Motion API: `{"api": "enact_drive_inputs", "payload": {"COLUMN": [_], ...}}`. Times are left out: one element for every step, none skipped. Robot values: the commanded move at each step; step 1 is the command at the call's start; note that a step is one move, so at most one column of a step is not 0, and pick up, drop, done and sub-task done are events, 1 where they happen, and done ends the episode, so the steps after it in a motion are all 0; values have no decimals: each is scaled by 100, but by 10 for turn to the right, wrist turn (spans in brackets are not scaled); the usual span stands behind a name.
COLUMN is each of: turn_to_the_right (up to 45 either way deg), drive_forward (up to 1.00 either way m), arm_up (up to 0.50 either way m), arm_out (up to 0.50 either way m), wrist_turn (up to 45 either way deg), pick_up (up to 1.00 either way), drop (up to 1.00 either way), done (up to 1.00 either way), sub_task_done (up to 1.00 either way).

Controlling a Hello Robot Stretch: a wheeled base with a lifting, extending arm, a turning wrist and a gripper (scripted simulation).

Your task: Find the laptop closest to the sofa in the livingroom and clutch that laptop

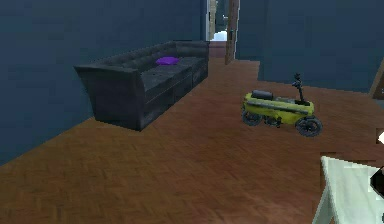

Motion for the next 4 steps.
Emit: {"api": "enact_drive_inputs", "payload": {"turn_to_the_right": [0, 0, 0, 0], "drive_forward": [0, 0, 0, 0], "arm_up": [0, 0, 0, 0], "arm_out": [0, 0, 0, 0], "wrist_turn": [450, 450, 450, 450], "pick_up": [0, 0, 0, 0], "drop": [0, 0, 0, 0], "done": [0, 0, 0, 0], "sub_task_done": [0, 0, 0, 0]}}
